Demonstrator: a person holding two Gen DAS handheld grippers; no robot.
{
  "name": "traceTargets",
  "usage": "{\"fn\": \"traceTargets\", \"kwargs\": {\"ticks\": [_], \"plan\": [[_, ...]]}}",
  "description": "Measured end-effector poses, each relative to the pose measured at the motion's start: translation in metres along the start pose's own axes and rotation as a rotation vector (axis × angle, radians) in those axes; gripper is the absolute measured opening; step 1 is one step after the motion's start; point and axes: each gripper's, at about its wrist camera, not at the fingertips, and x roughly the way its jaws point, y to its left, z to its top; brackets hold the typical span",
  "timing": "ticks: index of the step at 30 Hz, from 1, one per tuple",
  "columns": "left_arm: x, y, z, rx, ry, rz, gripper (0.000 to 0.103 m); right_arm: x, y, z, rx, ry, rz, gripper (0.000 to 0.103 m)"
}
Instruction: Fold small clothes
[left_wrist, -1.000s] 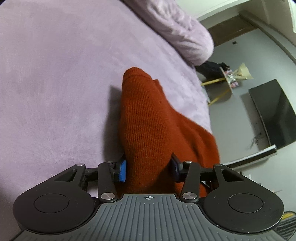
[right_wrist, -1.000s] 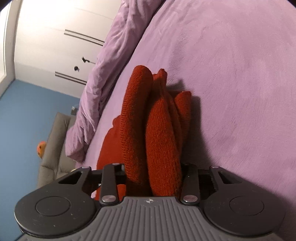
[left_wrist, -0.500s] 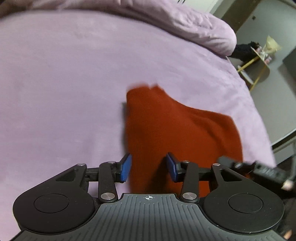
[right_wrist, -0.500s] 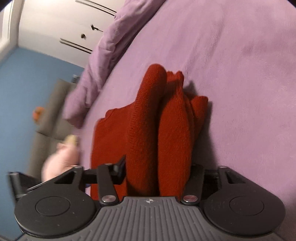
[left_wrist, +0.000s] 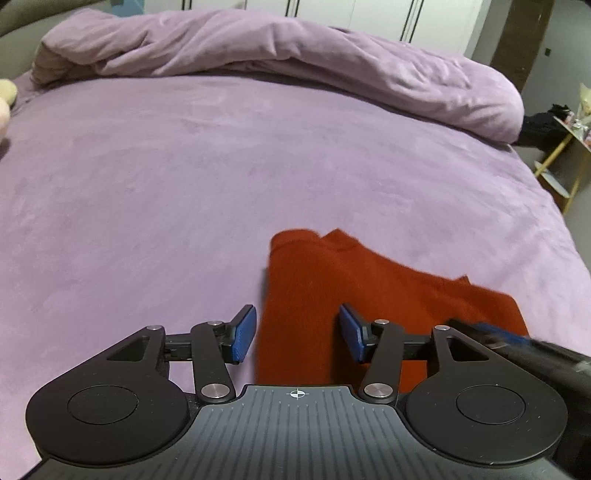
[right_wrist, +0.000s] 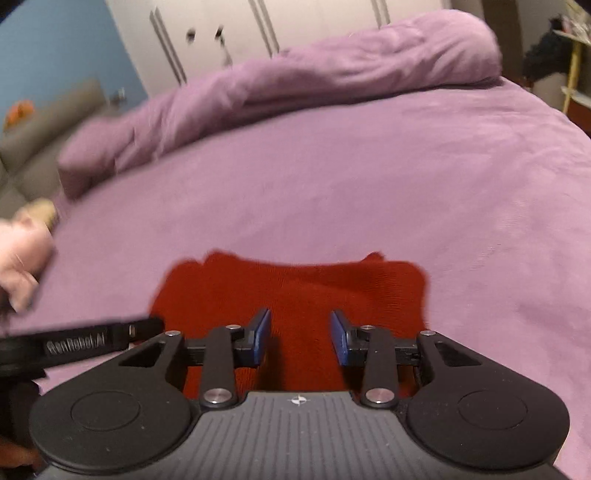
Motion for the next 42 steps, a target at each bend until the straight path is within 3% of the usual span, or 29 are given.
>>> {"fn": "traceTargets", "kwargs": {"ticks": [4,11,14,17,20,24,27,28,30,33,37,42], "plan": [[0.031,-0.018,0.002,0.059,0.005,0.057,0.057,0.027,-0.017,0.001,-0.018,-0.002,-0.087,0.032],[0.063,-0.039,-0.003,0.108,-0.056,0.101,0.072,0.037,-0.041,-0.011,-0.075,-0.088,-0.063,0.033],[0.067,-0.035,-0.011,0.087,-0.100,0.085,0.076,0.040,-0.048,-0.014,-0.047,-0.106,-0.032,0.034],[0.062,-0.022,-0.008,0.028,-0.077,0.035,0.076,0.034,-0.047,-0.015,-0.050,-0.112,-0.022,0.034],[0.036,-0.005,-0.017,0.030,-0.026,-0.036,0.075,0.013,-0.044,-0.019,-0.020,-0.085,-0.005,0.039],[-0.045,0.025,-0.057,0.073,-0.096,-0.127,0.073,-0.055,-0.041,-0.064,-0.031,-0.109,0.052,0.044],[-0.084,0.041,-0.099,0.074,-0.049,-0.175,0.072,-0.093,-0.044,-0.111,-0.063,-0.114,-0.015,0.050],[-0.087,0.042,-0.111,0.080,-0.015,-0.175,0.071,-0.101,-0.047,-0.127,-0.067,-0.076,-0.046,0.055],[-0.089,0.041,-0.130,0.101,0.022,-0.157,0.071,-0.112,-0.057,-0.146,0.006,-0.056,-0.054,0.056],[-0.090,0.037,-0.132,0.102,0.011,-0.131,0.071,-0.122,-0.066,-0.147,0.135,0.005,-0.006,0.056],[-0.099,0.027,-0.126,0.117,0.064,-0.157,0.068,-0.122,-0.074,-0.143,0.325,0.087,0.135,0.056],[-0.100,0.030,-0.138,0.050,0.126,-0.206,0.064,-0.110,-0.092,-0.155,0.592,0.038,0.235,0.053]]}}
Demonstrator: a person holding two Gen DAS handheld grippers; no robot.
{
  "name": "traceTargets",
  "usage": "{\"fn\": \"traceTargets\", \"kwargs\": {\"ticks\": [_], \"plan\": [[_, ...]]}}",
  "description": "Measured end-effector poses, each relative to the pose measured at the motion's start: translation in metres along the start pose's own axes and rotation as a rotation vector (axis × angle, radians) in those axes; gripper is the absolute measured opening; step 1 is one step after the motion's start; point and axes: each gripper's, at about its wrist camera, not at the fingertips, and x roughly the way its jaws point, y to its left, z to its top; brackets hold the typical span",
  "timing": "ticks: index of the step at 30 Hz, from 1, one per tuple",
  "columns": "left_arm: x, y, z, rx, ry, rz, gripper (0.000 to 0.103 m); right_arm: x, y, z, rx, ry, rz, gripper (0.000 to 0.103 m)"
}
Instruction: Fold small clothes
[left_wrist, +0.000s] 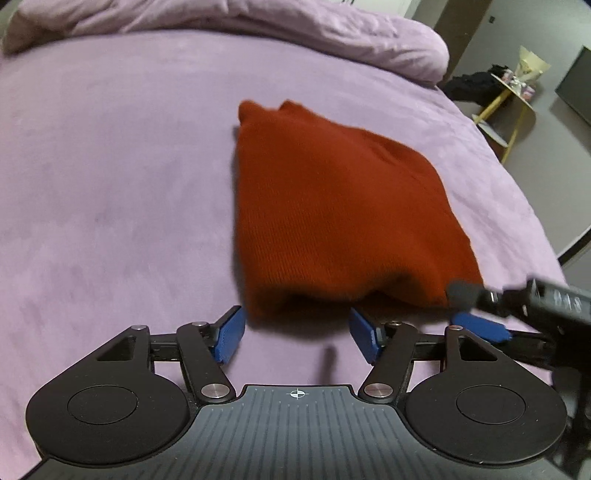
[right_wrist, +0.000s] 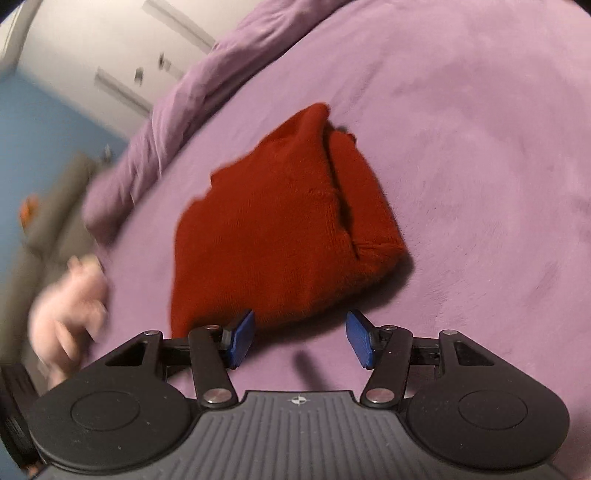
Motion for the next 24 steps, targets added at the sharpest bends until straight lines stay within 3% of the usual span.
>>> {"fn": "traceTargets", "kwargs": {"ticks": [3,6,7,8,11,14,18,23,24], "plan": [[-0.005,-0.006,0.005,0.014,-0.028,0.017,0.063,0.007,-0.009,0.005,0.096,-0.023,0.010,0.038],[-0.013,-0.008,0.017,0.003,-0.075,-0.003,0.064,0.012,-0.008,0.008,0.071,-0.013,0.020,0.013],[-0.013,-0.008,0.021,-0.003,-0.088,-0.011,0.064,0.010,-0.009,0.008,0.071,-0.019,0.043,0.010],[-0.010,-0.009,0.026,-0.004,-0.089,-0.010,0.064,0.009,-0.009,0.009,0.070,-0.025,0.052,0.009],[0.009,-0.017,0.031,0.044,-0.029,0.026,0.065,0.013,-0.005,0.012,-0.013,-0.043,-0.040,0.009],[0.029,-0.023,0.029,0.107,0.026,0.105,0.072,0.017,0.005,0.012,-0.108,-0.030,-0.094,0.009],[0.045,-0.010,0.024,0.057,0.085,0.074,0.074,0.019,0.012,0.008,-0.260,-0.009,-0.156,0.008],[0.042,-0.001,0.014,0.072,0.064,0.057,0.077,0.015,0.021,0.006,-0.371,0.024,-0.197,0.010],[0.036,-0.003,0.013,0.066,0.071,0.071,0.077,0.012,0.023,0.003,-0.396,0.031,-0.216,0.015]]}}
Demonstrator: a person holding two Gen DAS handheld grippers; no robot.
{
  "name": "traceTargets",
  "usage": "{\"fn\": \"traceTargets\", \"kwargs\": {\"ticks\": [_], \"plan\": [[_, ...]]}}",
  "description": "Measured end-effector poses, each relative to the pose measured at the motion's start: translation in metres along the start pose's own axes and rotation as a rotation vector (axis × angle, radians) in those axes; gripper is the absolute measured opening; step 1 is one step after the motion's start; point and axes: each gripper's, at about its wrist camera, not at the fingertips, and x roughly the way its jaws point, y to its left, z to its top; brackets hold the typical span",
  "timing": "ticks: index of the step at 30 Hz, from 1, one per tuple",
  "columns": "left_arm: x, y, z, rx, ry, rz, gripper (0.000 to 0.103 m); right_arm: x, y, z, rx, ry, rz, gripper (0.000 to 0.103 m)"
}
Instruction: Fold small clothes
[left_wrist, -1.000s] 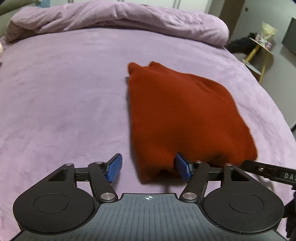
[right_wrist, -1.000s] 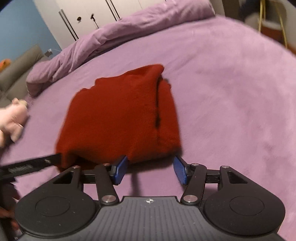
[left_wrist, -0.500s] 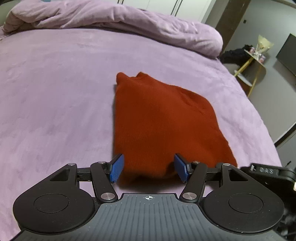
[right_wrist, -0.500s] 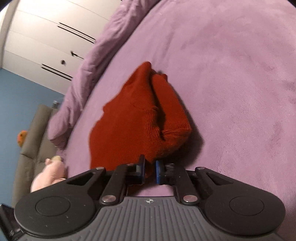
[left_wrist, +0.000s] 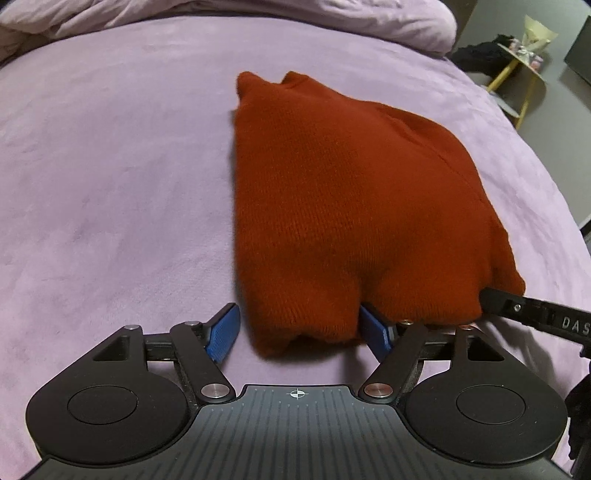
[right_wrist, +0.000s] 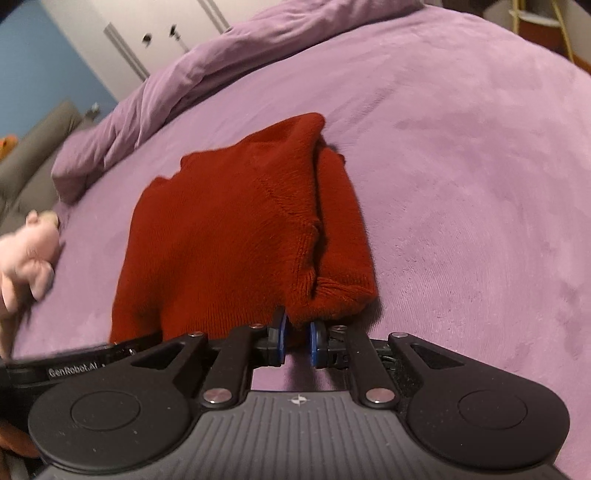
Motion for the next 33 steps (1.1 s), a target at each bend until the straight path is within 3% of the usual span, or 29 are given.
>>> {"fn": "traceTargets", "kwargs": {"ticks": [2,5,6,7,10,15,18,22,29,33], "plan": [[-0.010,-0.005,-0.002,-0.001,0.032,0.034,0.075,-0.005,0.013,-0.005,-0.091,0.052,-0.077,0.032],[-0.031,-0.012,-0.021,0.042,0.053,0.077,0.074,-0.020,0.028,-0.027,-0.190,0.083,-0.117,0.035],[-0.039,-0.014,-0.030,0.051,0.044,0.096,0.075,-0.024,0.031,-0.033,-0.203,0.094,-0.118,0.043],[-0.046,-0.016,-0.037,0.056,0.036,0.117,0.077,-0.029,0.034,-0.041,-0.203,0.116,-0.119,0.054],[-0.065,-0.017,-0.051,0.027,0.014,0.162,0.080,-0.040,0.038,-0.055,-0.172,0.158,-0.107,0.068],[-0.091,-0.015,-0.049,0.000,-0.036,0.161,0.084,-0.050,0.051,-0.054,-0.152,0.219,-0.144,0.080],[-0.106,-0.014,-0.042,-0.040,-0.070,0.119,0.087,-0.051,0.062,-0.044,-0.157,0.257,-0.193,0.081],[-0.112,-0.006,-0.031,-0.104,-0.086,0.061,0.087,-0.059,0.073,-0.035,-0.184,0.190,-0.210,0.081],[-0.111,-0.015,-0.016,-0.043,-0.105,0.129,0.087,-0.062,0.087,-0.017,-0.188,0.143,-0.254,0.081],[-0.107,-0.014,-0.014,-0.064,-0.079,0.108,0.091,-0.064,0.088,-0.012,-0.177,0.129,-0.266,0.081]]}}
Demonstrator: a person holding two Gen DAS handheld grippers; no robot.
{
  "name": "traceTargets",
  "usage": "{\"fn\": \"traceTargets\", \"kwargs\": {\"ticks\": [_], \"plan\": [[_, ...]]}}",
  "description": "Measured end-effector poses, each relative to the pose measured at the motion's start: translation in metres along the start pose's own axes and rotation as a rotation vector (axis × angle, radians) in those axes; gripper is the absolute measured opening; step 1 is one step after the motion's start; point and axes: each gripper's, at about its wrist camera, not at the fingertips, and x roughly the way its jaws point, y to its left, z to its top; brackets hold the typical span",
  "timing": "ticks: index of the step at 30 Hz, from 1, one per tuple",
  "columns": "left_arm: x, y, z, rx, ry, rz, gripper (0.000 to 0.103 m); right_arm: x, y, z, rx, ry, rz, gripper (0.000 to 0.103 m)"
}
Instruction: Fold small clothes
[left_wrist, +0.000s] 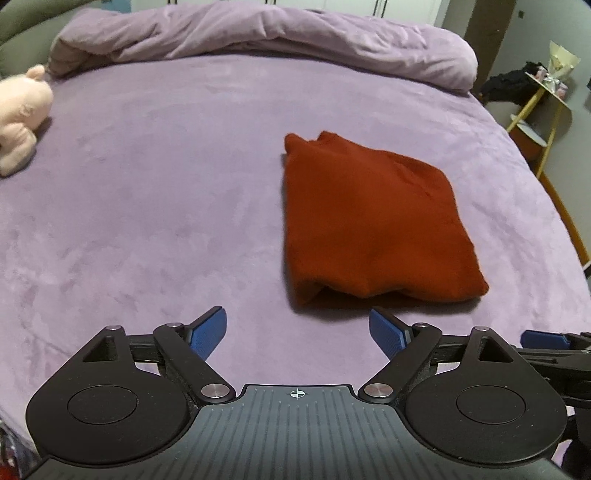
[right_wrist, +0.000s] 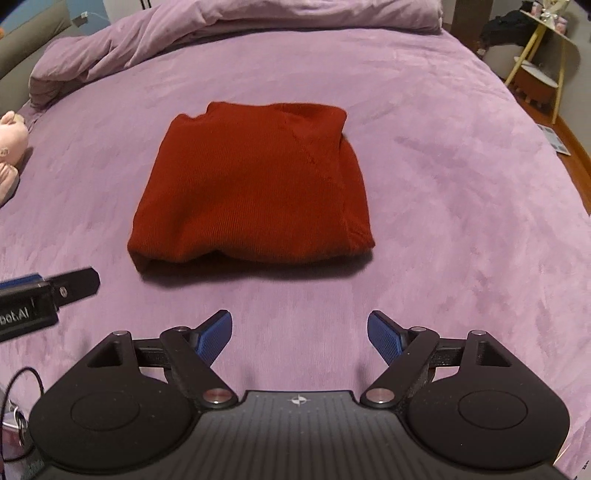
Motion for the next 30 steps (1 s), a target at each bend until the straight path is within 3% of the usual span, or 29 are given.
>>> {"fn": "traceTargets", "kwargs": {"ticks": [13,30], "plan": [[0.006,-0.006,-0.003,0.066,0.019,0.081,0.091,-0.005,0.001,0.003,-0.005,-0.018,-0.026,0.081],[0.011,-0.010,-0.005,0.082,0.051,0.046,0.091,-0.007,0.003,0.004,-0.008,-0.024,-0.039,0.081]]}}
